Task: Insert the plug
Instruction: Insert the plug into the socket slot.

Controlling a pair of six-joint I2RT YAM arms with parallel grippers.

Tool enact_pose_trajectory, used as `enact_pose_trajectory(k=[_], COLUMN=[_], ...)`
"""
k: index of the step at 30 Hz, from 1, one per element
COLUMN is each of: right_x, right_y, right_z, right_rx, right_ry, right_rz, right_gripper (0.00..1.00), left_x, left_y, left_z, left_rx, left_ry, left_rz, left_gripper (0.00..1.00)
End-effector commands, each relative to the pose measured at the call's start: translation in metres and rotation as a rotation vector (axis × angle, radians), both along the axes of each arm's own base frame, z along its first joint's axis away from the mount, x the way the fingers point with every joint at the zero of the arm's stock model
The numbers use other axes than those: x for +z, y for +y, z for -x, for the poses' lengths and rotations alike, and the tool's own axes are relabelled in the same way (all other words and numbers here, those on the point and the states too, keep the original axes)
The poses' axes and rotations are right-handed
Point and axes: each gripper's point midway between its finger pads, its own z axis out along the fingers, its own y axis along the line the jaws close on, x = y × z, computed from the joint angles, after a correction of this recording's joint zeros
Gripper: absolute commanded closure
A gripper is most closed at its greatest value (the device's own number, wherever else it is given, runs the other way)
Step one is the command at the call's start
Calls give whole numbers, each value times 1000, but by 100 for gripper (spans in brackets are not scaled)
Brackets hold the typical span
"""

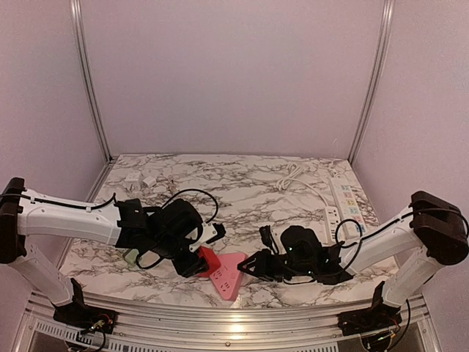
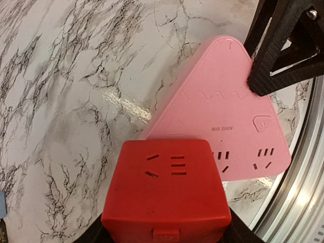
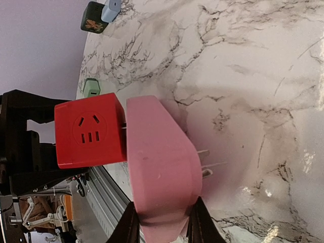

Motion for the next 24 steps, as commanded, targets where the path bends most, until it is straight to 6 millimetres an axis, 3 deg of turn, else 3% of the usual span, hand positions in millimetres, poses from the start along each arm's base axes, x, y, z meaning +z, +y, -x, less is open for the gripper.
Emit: enact_pose_trajectory(k=[1, 16, 24], right_x=[-2, -30, -29], right_y=[10, 10, 10], right_z=[-3, 3, 6], right_rx=[29, 81, 91], right_ry=[-17, 13, 11], right_rz=[26, 66, 50], right_gripper=[89, 91, 91], left_x=[-35, -71, -78], left_y=[-11, -28, -27], left_z=[19, 42, 43], left_rx=[-86, -237, -236], left_ry=[89, 252, 289], left_rz=[-31, -85, -77], left_gripper=[100, 100, 100])
